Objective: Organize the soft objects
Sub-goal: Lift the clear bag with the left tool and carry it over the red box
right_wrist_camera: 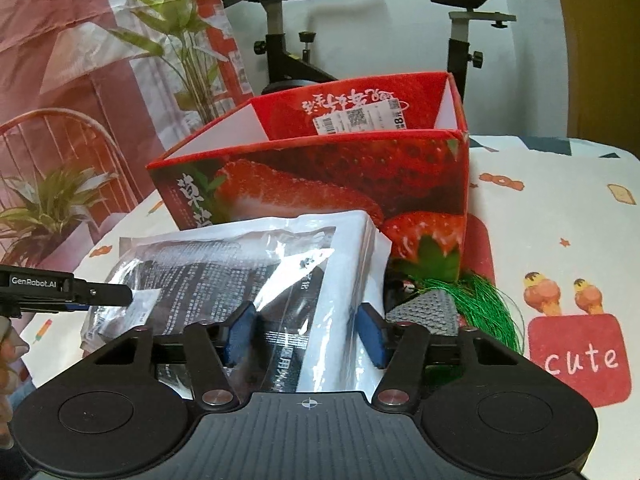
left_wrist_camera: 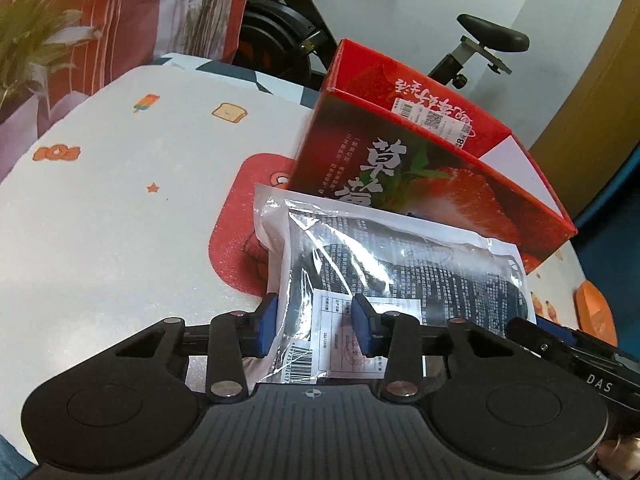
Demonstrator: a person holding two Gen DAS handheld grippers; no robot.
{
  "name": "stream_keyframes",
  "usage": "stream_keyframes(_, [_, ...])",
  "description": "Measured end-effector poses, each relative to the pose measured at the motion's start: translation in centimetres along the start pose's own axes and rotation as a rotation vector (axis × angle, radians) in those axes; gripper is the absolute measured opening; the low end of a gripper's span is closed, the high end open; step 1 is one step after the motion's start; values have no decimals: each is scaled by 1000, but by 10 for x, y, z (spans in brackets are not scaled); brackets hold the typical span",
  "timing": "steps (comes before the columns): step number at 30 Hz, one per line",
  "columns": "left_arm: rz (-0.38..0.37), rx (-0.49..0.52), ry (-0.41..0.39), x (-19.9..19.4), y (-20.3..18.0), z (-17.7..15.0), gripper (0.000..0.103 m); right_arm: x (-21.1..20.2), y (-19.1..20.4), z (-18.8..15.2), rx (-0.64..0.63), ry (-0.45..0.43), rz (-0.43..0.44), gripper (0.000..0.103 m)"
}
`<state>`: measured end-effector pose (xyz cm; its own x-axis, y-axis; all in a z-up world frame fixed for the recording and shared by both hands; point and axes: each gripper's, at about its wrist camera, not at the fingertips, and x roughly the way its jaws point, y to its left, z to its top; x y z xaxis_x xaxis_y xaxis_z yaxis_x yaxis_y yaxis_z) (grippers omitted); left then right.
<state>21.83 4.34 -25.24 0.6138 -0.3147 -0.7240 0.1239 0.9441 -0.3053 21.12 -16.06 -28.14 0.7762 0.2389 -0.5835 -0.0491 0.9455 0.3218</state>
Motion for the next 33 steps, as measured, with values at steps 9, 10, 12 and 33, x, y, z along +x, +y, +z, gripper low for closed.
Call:
stream_keyframes(9, [-54,-48,34,1,7,2,39,-4,-14,11,97,29,29,38])
stream_keyframes(10, [-72,-48,35,-3,4,3,39,-9,-9,13,77,18,14,38])
stream_keyframes(12, [-93,-21,2,-14,-3,5,39,-24,4,18,4,-33,-6,39])
stream_keyframes(33, [-138,126,-292,-50,-47,81,39,-66,18,109,-87,-268,-12,40])
